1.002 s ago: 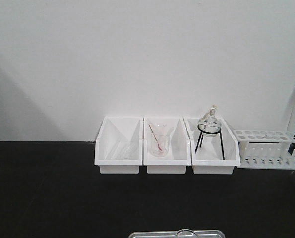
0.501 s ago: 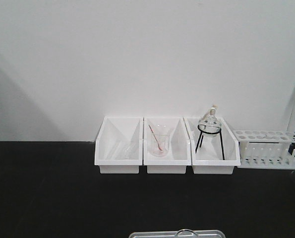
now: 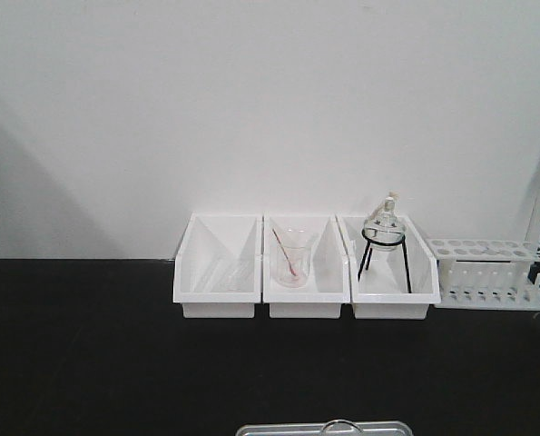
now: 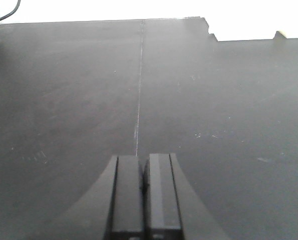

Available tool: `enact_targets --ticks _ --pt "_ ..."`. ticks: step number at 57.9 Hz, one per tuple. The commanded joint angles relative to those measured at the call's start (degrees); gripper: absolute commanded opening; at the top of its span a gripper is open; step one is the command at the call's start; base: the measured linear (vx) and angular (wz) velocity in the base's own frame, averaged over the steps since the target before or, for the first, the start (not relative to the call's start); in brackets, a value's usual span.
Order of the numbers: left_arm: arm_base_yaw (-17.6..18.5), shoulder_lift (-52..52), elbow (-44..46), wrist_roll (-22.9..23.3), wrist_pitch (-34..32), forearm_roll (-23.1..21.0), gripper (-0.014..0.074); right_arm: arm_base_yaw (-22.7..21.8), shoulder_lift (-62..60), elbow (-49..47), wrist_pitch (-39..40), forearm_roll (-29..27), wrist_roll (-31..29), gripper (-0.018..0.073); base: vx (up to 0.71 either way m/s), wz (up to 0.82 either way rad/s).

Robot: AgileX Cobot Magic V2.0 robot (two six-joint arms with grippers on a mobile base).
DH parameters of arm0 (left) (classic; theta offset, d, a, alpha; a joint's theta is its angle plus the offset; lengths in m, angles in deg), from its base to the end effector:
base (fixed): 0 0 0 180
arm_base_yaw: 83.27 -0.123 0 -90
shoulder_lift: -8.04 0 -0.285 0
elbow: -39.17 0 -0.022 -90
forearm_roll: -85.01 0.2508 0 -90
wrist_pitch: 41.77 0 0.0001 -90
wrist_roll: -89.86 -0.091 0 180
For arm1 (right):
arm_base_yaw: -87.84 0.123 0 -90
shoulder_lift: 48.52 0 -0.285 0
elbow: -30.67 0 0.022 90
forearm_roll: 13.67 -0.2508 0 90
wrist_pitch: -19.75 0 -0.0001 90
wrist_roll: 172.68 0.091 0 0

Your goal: Move beaker to silver tray on left bench

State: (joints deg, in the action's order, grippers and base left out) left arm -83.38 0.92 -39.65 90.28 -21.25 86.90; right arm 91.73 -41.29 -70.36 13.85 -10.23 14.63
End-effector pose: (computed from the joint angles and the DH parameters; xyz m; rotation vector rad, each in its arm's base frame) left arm 0.0530 0.0012 0.1722 0.0121 1.8579 0.0284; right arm 0.0569 0.0033 0.1940 0.0048 1.6082 0.1002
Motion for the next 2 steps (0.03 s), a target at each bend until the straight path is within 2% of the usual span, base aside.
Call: enact_targets --ticks 1,2 --pt "0.18 0.91 -1.51 0.23 -4.44 -0.09 0.0002 -0.25 -1.01 0.64 4.68 0.63 -0.46 -0.0010 0.00 0.00" --pt "0.18 0.91 -1.51 0.23 -4.44 -0.09 0.0002 -0.25 -1.01 0.64 4.68 0.63 -0.46 -0.0010 0.00 0.00"
